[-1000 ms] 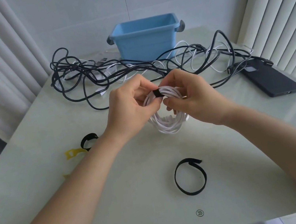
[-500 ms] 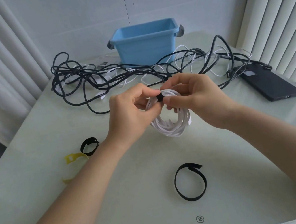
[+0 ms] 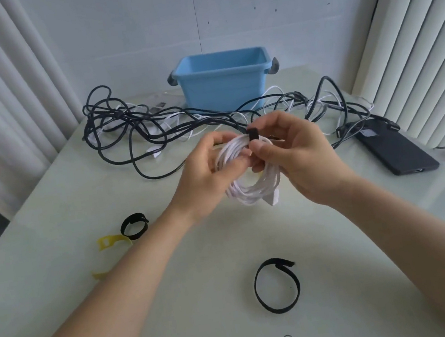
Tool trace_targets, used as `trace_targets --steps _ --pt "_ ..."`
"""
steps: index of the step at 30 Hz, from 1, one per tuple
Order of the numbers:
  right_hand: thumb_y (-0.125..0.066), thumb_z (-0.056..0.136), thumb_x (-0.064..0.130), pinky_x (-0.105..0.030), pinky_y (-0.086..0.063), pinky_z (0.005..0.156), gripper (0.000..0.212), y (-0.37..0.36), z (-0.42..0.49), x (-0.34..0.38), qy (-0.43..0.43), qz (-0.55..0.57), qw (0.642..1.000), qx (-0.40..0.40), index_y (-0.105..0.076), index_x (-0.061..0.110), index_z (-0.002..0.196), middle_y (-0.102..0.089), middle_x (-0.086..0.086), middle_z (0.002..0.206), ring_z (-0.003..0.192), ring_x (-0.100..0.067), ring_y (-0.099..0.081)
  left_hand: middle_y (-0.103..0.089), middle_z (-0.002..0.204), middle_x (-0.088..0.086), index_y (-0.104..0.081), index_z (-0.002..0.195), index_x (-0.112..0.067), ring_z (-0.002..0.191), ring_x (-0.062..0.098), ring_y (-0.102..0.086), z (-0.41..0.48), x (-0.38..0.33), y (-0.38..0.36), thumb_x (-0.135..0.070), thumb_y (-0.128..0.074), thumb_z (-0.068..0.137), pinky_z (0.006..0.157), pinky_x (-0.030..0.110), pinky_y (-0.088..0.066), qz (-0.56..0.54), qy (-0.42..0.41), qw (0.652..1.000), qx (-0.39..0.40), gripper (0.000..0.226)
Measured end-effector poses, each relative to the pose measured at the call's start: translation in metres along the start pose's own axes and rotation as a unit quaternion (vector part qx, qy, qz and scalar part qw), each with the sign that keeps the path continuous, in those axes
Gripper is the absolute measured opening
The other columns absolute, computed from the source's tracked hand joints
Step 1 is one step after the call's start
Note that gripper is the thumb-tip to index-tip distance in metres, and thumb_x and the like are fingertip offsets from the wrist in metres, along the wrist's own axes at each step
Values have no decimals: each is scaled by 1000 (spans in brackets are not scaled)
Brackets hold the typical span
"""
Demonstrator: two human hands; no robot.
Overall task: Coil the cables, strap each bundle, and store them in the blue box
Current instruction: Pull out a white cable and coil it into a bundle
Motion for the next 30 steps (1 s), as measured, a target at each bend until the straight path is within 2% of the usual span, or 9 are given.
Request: trace_targets --steps 4,8,11,14,16,19,22,27,30 --pt "-61 91 -4 -47 -56 83 14 4 6 3 -2 121 991 -61 -57 6 100 -56 -16 102 79 -26 -65 -71 123 7 -69 123 -12 120 25 -64 -4 3 -19 -26 -64 89 108 44 -48 -33 48 993 102 37" --pt "-52 96 -7 -42 -58 79 13 2 14 17 14 159 984 -85 -51 6 98 -57 -12 94 78 -25 -64 -66 102 16 -65 120 -2 114 39 -66 -2 4 -29 -30 -64 93 104 56 -49 -132 120 977 114 39" --pt "-52 96 -7 -38 -57 80 14 6 25 26 18 154 983 -99 -50 7 98 -54 -15 97 80 -25 -63 -62 102 14 -65 121 -10 92 37 -68 5 -6 -36 -31 -62 96 86 50 -59 -193 151 962 124 32" --pt "-61 92 -3 -38 -54 82 13 16 46 35 6 92 991 -100 -55 8 94 -57 -16 100 84 -25 -64 -61 88 4 -64 115 -15 72 23 -63 22 -15 -27 -24 -62 97 63 30 -57 -183 174 964 82 19" --pt "-71 84 2 -38 -51 76 17 27 64 42 -3 11 994 -112 -59 13 90 -62 -13 95 84 -25 -63 -63 88 3 -64 113 -16 69 19 -62 41 -15 -11 -19 -68 94 55 23 -53 -158 188 969 29 20" --pt "-75 82 0 -30 -51 64 22 42 96 45 -35 -76 988 -132 -57 11 91 -70 -6 90 77 -19 -65 -63 88 5 -66 106 -14 65 13 -59 77 -16 19 -11 -75 88 53 19 -50 -142 177 972 -61 20" --pt "-73 83 -4 -28 -55 58 22 49 132 43 -59 -96 985 -128 -57 6 95 -70 -10 87 70 -21 -65 -64 84 3 -70 100 -13 60 11 -57 116 -21 41 -13 -76 87 52 19 -49 -94 146 980 -96 14" --pt "-65 89 -3 -39 -61 72 24 55 200 34 -78 -168 979 -90 -64 11 108 -62 -17 89 69 -23 -63 -67 94 6 -67 104 -13 67 14 -62 192 -21 70 -20 -80 85 56 20 -53 -5 104 983 -149 24" --pt "-63 93 4 -43 -62 76 19 62 240 30 -72 -196 976 -58 -64 16 108 -60 -14 89 67 -20 -63 -65 91 8 -62 101 -11 61 15 -59 241 -15 78 -18 -79 86 54 22 -52 27 87 986 -139 24"
Point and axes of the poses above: each hand's wrist, its own z-axis towards the middle knuckle, its own y-axis out of the back of the hand, x = y × z, the point moved 7 cm from there along z, towards the middle knuckle
